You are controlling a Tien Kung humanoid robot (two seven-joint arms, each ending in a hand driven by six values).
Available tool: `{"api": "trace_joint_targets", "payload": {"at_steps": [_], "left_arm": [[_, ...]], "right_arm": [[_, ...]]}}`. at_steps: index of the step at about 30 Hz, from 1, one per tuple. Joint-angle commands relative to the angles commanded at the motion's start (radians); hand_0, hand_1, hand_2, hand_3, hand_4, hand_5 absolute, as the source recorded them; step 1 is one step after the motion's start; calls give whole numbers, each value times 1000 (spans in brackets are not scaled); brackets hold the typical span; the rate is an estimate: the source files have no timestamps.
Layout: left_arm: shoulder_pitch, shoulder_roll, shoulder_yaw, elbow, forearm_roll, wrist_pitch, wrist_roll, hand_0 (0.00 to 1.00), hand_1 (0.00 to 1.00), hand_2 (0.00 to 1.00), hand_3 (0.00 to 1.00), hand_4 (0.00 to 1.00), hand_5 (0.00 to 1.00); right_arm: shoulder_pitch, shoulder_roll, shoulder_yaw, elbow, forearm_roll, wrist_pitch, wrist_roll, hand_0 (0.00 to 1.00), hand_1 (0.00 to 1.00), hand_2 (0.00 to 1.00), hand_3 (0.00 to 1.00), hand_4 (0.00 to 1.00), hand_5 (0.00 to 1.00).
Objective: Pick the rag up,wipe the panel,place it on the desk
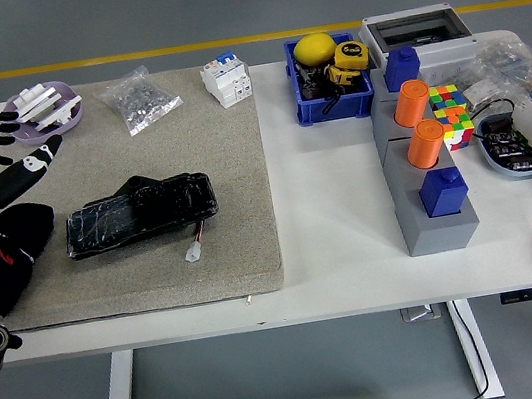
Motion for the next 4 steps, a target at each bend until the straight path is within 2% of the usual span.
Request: {"api": "trace_joint_targets", "payload": {"at_steps": [1, 4], "left_arm": [[0, 0, -1, 0, -2, 0, -2, 613, 677, 654, 640, 938, 401], [0, -1, -5, 4, -11, 2, -15, 613, 677, 654, 640, 938, 401]], "right_arm": [[0, 0, 1, 0, -1, 0, 0, 710, 495, 633, 617, 998, 552], [1, 1, 2, 0, -3, 1, 0, 710, 495, 633, 617, 998, 552]]}}
